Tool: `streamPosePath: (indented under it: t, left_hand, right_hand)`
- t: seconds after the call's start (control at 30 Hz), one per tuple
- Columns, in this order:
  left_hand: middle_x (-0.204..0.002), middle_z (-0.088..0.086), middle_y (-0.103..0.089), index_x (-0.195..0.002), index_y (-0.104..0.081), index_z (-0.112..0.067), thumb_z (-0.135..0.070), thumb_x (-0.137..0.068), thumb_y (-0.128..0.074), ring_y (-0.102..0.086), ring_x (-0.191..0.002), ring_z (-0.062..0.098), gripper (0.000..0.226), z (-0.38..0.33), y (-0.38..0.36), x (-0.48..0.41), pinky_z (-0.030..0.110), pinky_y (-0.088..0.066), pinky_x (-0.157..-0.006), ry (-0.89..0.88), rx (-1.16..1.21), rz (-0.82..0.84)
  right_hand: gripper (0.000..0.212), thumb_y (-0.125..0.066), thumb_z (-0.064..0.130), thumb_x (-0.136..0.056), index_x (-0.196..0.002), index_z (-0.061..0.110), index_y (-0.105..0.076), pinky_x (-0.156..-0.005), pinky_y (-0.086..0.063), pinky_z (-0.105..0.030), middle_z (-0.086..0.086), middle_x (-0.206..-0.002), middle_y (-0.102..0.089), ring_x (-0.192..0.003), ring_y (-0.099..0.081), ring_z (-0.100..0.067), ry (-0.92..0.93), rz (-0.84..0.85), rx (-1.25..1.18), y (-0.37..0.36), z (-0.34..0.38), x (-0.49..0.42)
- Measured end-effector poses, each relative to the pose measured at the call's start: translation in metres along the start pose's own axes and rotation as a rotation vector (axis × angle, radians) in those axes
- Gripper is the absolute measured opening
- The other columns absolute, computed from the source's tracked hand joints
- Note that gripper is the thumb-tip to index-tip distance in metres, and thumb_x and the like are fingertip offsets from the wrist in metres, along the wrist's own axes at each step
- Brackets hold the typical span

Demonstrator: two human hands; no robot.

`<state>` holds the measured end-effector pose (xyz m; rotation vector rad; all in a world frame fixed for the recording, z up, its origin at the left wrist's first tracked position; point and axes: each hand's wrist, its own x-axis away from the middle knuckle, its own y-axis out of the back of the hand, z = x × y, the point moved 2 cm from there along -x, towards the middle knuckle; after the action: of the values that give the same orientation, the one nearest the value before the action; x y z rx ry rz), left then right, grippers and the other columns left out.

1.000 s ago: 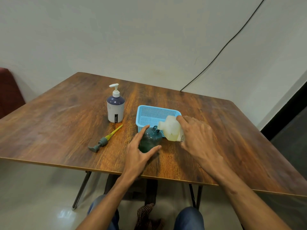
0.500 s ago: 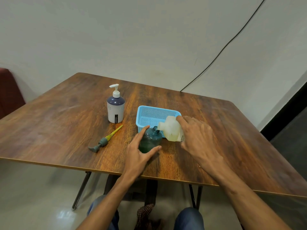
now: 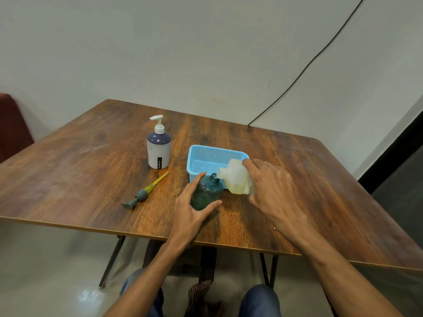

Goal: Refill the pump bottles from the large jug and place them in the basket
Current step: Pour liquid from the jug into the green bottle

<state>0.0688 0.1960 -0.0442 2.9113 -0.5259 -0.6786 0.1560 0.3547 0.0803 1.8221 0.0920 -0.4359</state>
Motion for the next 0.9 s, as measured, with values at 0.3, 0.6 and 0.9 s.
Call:
streamPosePath:
  t: [0.3, 0.6, 0.9]
  left_hand:
    - [-0.136, -0.032, -0.048, -0.145, -0.042, -0.045, -0.037, -0.076, -0.087, -0.047, -0.126, -0.013, 0.083, -0.0014, -0.0001, -0.0003, 0.008, -0.044, -0.098, -0.023, 0.013, -0.014]
    - [-0.137, -0.033, -0.046, -0.147, -0.042, -0.045, -0.037, -0.077, -0.086, -0.045, -0.128, -0.013, 0.083, 0.0018, -0.0005, -0.0006, 0.008, -0.044, -0.099, -0.017, 0.021, -0.008]
    - [-0.137, -0.034, -0.046, -0.147, -0.042, -0.046, -0.039, -0.076, -0.086, -0.045, -0.129, -0.013, 0.084, 0.0013, -0.0004, -0.0007, 0.010, -0.045, -0.100, -0.019, 0.019, -0.010]
  right_hand:
    - [0.077, -0.088, 0.029, -0.067, -0.134, 0.018, -0.051, -0.083, -0.056, -0.043, -0.010, -0.124, -0.067, -0.104, -0.066, -0.030, -0.010, 0.000, 0.000, -0.0008, -0.0005, -0.0003]
    - [0.077, -0.087, 0.029, -0.068, -0.135, 0.018, -0.051, -0.083, -0.055, -0.043, -0.010, -0.126, -0.066, -0.105, -0.066, -0.030, -0.008, 0.004, 0.003, -0.0011, 0.0004, -0.0007]
    - [0.076, -0.084, 0.028, -0.072, -0.138, 0.019, -0.048, -0.088, -0.054, -0.043, -0.009, -0.131, -0.064, -0.110, -0.064, -0.029, -0.008, 0.012, 0.014, 0.0019, 0.0017, -0.0007]
